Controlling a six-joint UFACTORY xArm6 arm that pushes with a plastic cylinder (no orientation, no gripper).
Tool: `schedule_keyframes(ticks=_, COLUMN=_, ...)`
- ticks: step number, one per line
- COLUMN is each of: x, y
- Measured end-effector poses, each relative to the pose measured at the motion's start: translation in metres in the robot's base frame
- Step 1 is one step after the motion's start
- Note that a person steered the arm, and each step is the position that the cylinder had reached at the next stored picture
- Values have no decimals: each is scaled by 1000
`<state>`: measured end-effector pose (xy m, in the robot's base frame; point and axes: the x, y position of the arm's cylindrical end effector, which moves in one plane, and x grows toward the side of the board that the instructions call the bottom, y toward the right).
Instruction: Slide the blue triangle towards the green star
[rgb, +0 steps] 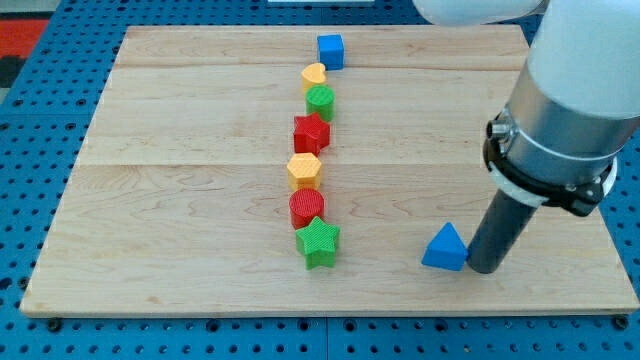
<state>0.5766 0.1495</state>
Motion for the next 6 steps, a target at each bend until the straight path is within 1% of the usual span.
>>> schedule_keyframes(ticks=1, x=9, y=-17)
schedule_keyframes(ticks=2, x=9, y=-18)
schedule_keyframes(ticks=3, x=-1, y=21)
schedule_keyframes(ticks=4, x=-9, y=12)
schedule_keyframes(ticks=6, x=-7, y=-35)
